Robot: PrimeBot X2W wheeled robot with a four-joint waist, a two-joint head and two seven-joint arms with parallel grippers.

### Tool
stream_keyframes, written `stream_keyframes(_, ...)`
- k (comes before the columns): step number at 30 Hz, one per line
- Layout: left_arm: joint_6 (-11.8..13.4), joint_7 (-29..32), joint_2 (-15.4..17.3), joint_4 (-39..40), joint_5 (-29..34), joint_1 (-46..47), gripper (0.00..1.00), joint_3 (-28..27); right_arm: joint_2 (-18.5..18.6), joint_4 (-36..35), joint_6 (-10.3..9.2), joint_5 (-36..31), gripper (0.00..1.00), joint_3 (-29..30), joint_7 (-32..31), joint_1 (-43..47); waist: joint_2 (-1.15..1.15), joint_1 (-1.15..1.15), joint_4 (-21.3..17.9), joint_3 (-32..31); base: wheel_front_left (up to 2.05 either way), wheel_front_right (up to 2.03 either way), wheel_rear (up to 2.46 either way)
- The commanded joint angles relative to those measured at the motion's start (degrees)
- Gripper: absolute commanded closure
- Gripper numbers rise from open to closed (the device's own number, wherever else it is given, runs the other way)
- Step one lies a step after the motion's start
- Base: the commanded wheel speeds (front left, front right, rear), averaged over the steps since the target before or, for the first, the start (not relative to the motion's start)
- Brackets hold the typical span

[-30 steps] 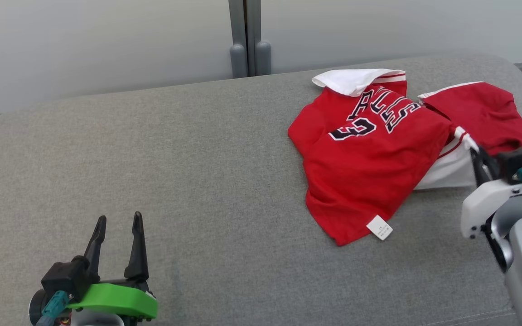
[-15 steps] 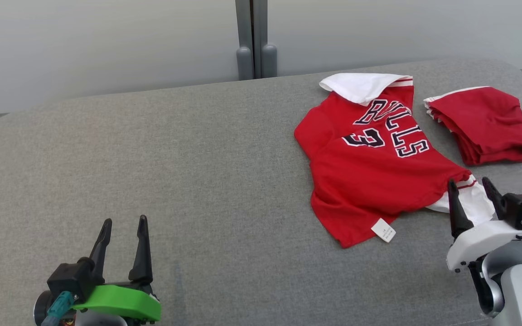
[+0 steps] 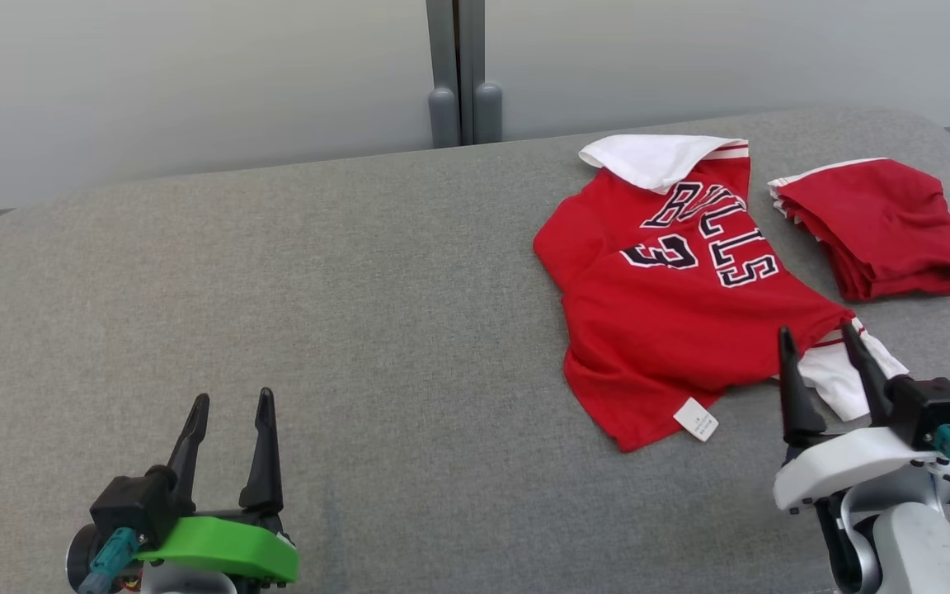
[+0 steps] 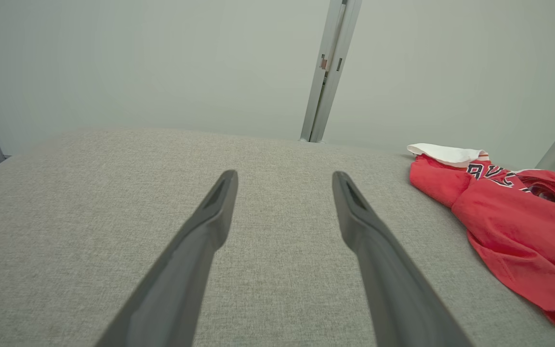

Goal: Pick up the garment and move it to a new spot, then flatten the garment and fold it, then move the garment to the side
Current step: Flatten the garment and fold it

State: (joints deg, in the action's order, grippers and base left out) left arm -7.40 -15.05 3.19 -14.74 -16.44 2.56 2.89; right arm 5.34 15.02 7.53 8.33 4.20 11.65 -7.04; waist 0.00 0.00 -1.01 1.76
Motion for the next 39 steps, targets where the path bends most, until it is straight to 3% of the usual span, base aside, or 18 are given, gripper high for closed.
stream_keyframes(1,-0.2,-0.2,0.2,0.3,0.0,0.7,0.00,0.0,0.4,0.4,-0.09,0.9,0.00,-1.2,-0.2,0.1,0.00,0.00,-0.2,0.2,0.00,0.00,0.00)
stream_keyframes(9,-0.2,-0.2,0.1,-0.1,-0.2,1.2,0.00,0.4,1.6,2.4,-0.09,3.0,0.00,-3.4,0.3,-0.9,0.00,0.00,-0.2,0.4,0.00,0.00,0.00)
stream_keyframes(17,-0.2,-0.2,0.1,-0.4,-0.4,1.2,0.00,0.3,5.4,4.3,-0.09,9.2,0.00,-20.0,-3.2,-0.9,0.00,0.00,0.0,0.2,0.00,0.00,0.00)
stream_keyframes(22,-0.2,-0.1,0.1,-0.3,-0.6,1.5,0.00,0.2,5.3,8.4,-0.09,10.9,0.00,-25.0,-6.6,-2.5,0.00,0.00,0.9,0.5,0.00,0.00,0.00)
stream_keyframes(28,-0.2,-0.2,0.0,-0.4,-0.8,1.9,0.00,0.2,3.2,16.0,-0.09,10.6,0.00,-26.3,-9.5,-6.1,0.00,0.00,2.5,0.9,0.00,0.00,0.00)
stream_keyframes(36,-0.2,-0.2,0.0,-0.7,-0.9,1.8,0.00,0.0,0.9,25.8,-0.09,9.6,0.00,-23.5,-14.7,-10.0,0.00,0.00,4.9,1.1,0.00,0.00,0.00)
stream_keyframes(39,-0.2,-0.2,0.0,-0.7,-0.9,1.6,0.00,-0.2,0.0,27.8,-0.09,10.1,0.38,-22.5,-16.1,-10.5,0.00,0.00,5.6,1.2,0.00,0.00,0.00)
